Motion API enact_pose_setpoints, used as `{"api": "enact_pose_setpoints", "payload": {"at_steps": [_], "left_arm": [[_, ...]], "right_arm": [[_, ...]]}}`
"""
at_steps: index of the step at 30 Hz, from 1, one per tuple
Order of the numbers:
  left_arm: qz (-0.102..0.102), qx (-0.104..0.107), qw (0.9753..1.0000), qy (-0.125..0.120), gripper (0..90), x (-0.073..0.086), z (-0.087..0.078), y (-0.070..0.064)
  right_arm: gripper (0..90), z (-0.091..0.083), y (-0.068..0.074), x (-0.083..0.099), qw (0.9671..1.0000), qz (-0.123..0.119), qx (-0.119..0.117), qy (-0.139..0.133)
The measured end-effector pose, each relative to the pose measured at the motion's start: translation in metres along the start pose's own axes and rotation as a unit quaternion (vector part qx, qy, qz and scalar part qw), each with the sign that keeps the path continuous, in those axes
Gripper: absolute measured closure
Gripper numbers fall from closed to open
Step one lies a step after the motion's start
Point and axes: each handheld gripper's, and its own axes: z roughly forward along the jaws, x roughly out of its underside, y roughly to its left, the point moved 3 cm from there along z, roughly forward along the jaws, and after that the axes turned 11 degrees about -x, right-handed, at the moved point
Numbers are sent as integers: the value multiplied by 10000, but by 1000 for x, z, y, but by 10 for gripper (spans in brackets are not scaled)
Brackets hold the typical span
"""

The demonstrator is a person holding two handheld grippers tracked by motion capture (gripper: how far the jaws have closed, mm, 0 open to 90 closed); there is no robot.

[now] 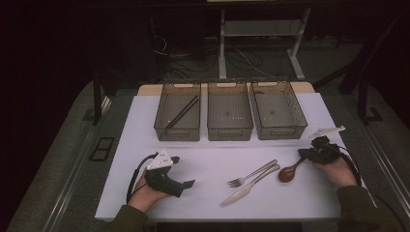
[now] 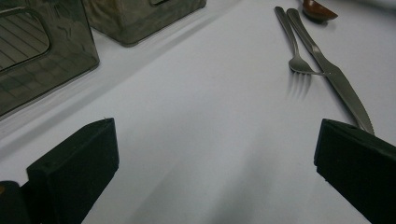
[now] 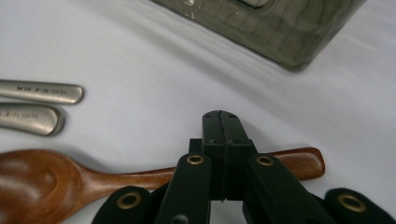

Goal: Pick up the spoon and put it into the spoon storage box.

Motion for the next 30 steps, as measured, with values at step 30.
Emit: {"api": "enact_pose_setpoints", "payload": {"at_steps": [30], "left_arm": [[18, 38, 10000, 0, 0, 0, -1, 0]], "right_arm": [[891, -36, 19, 46, 9994, 77, -229, 232]]}}
